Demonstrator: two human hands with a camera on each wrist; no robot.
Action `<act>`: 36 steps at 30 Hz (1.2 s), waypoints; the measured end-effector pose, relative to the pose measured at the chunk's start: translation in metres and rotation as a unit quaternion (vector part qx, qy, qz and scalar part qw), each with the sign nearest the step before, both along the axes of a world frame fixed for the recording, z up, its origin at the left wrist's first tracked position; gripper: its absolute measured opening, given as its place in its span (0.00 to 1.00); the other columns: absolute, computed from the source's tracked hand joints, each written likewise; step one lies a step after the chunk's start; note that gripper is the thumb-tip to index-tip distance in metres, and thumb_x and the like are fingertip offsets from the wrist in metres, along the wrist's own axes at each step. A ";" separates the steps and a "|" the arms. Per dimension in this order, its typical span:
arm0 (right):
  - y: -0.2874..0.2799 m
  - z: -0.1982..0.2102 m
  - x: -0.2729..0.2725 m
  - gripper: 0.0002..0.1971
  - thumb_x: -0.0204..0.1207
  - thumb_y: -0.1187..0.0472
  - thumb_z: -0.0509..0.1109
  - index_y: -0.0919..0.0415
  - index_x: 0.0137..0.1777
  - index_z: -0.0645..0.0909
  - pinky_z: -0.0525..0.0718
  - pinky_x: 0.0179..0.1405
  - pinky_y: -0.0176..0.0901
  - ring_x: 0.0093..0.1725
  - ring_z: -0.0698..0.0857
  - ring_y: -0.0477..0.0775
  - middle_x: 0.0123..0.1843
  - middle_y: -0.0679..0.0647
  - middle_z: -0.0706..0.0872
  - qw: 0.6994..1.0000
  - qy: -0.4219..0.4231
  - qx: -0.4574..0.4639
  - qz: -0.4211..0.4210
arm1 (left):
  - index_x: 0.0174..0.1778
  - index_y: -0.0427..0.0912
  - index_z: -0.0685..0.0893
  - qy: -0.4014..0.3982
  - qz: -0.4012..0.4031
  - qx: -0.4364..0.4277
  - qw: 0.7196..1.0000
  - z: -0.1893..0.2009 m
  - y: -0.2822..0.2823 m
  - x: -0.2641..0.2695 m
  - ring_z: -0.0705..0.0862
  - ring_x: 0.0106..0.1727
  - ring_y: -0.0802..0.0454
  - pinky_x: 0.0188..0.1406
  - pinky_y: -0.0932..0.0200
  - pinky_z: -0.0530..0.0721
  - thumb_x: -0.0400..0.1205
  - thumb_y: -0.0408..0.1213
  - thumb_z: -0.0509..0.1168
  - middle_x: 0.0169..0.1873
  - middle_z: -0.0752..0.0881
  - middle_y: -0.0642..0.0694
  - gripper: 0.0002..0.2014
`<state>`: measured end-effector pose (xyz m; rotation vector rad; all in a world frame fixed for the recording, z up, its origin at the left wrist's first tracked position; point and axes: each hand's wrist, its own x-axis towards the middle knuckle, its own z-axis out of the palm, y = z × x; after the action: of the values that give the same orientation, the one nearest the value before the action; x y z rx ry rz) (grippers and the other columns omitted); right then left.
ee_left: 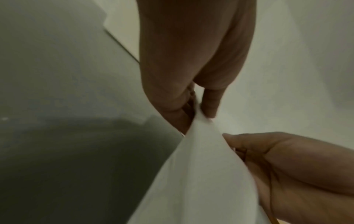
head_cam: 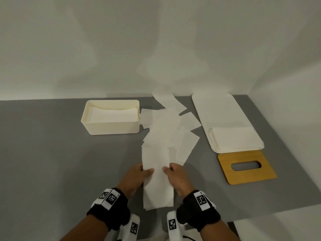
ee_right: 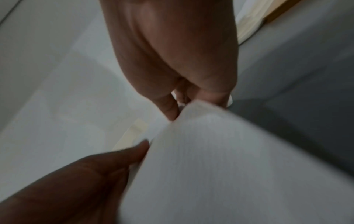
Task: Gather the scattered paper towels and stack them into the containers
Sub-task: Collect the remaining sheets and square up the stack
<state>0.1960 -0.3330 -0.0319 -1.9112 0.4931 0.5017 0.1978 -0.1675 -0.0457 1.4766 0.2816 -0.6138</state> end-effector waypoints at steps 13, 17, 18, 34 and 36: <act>0.024 -0.004 0.142 0.26 0.77 0.47 0.69 0.68 0.65 0.78 0.79 0.57 0.48 0.63 0.83 0.64 0.65 0.62 0.83 0.985 0.041 -0.139 -0.094 | 0.51 0.35 0.87 0.043 0.125 0.065 0.989 -0.010 0.049 -0.021 0.91 0.43 0.42 0.37 0.55 0.86 0.79 0.26 0.68 0.44 0.92 0.40 0.07; 0.038 -0.021 0.143 0.35 0.80 0.48 0.66 0.70 0.79 0.61 0.72 0.73 0.51 0.77 0.71 0.62 0.79 0.63 0.68 0.969 0.057 -0.232 -0.060 | 0.53 0.36 0.84 0.066 0.150 0.045 0.985 -0.006 0.057 -0.020 0.89 0.50 0.37 0.47 0.47 0.88 0.81 0.29 0.66 0.48 0.91 0.38 0.06; 0.038 -0.022 0.144 0.32 0.81 0.50 0.66 0.70 0.77 0.65 0.73 0.70 0.48 0.75 0.73 0.61 0.77 0.62 0.71 0.966 0.055 -0.245 -0.053 | 0.54 0.35 0.84 0.070 0.154 0.038 0.985 -0.006 0.059 -0.019 0.88 0.51 0.36 0.50 0.44 0.87 0.82 0.28 0.66 0.49 0.90 0.37 0.07; 0.013 -0.023 0.153 0.12 0.80 0.61 0.65 0.64 0.61 0.79 0.80 0.60 0.42 0.61 0.83 0.58 0.61 0.57 0.84 0.966 0.070 -0.240 -0.063 | 0.52 0.33 0.81 0.077 0.139 0.031 0.987 -0.006 0.056 -0.009 0.87 0.42 0.41 0.38 0.53 0.85 0.83 0.28 0.64 0.47 0.89 0.35 0.05; 0.007 -0.019 0.152 0.16 0.79 0.60 0.67 0.65 0.65 0.78 0.78 0.59 0.41 0.65 0.82 0.59 0.65 0.58 0.83 0.977 0.044 -0.200 -0.064 | 0.54 0.32 0.81 0.090 0.142 0.026 0.986 -0.008 0.057 -0.007 0.87 0.44 0.40 0.39 0.52 0.84 0.83 0.30 0.65 0.49 0.89 0.34 0.07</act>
<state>0.3484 -0.3257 -0.0514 -2.2266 0.8201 0.4269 0.1911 -0.1106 -0.0534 1.3993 0.6404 -0.5121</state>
